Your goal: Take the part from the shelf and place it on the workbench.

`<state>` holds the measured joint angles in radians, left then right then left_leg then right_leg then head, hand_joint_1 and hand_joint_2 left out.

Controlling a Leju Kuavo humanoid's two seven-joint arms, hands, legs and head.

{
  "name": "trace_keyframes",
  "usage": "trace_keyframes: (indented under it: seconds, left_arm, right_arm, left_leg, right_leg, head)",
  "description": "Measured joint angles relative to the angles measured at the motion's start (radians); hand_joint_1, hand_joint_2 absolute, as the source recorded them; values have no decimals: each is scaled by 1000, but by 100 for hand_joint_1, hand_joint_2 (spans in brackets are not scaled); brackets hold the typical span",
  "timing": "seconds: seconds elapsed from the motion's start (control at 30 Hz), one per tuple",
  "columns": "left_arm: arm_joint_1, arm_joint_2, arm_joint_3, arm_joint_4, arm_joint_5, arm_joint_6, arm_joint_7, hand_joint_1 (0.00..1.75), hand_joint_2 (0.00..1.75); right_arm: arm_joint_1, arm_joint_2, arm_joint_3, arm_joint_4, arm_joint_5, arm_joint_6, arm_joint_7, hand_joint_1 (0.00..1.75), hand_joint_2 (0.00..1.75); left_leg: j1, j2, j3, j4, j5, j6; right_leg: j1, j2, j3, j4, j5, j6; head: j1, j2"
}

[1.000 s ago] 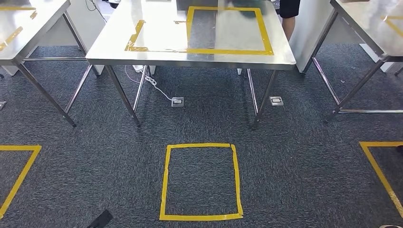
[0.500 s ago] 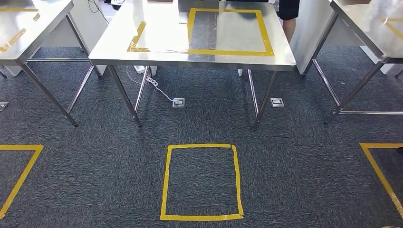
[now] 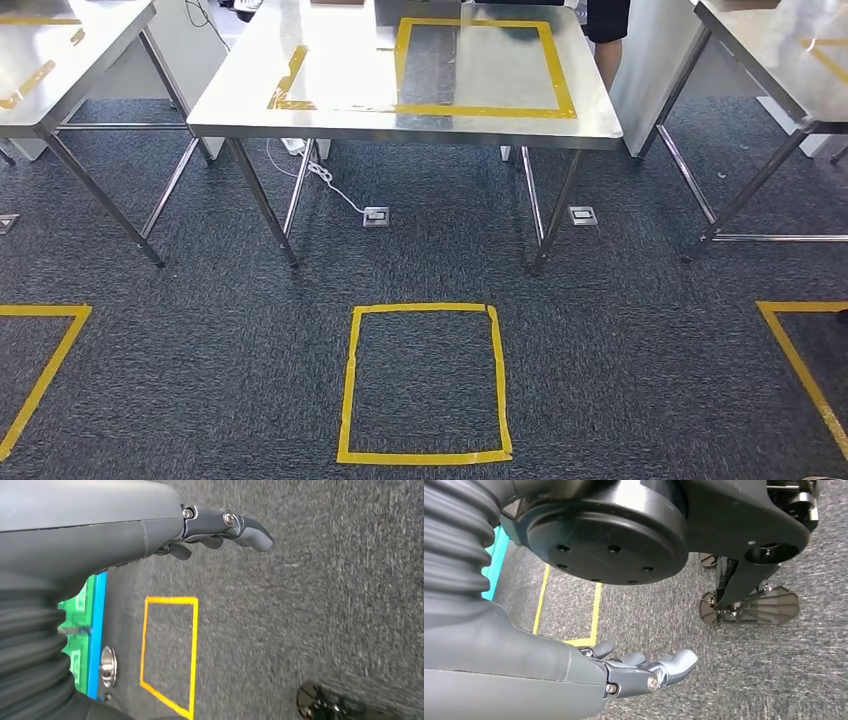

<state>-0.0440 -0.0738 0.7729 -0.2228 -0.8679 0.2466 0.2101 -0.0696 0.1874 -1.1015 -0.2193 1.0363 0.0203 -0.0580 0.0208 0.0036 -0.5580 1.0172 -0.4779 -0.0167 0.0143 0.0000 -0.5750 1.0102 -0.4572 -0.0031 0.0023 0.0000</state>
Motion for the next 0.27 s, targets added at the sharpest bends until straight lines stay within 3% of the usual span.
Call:
trace_keyframes:
  seconds: [0.2,0.23,0.27]
  left_arm:
    - [19,2,-48,-18,101,-28,-25,0,175]
    - [22,3,-61,-22,120,-33,-30,0,131]
    - [24,4,-67,-24,129,-36,-32,0,116]
  right_arm:
    - [16,-18,115,-14,-122,11,7,0,175]
    - [19,-22,136,-17,-144,22,9,0,175]
    - [21,-24,147,-19,-155,28,11,0,175]
  left_leg:
    - [0,0,0,0,0,0]
    - [0,0,0,0,0,0]
    - [0,0,0,0,0,0]
  right_leg:
    - [0,0,0,0,0,0]
    - [0,0,0,0,0,0]
    - [0,0,0,0,0,0]
  head:
    - [0,0]
    - [0,0]
    - [0,0]
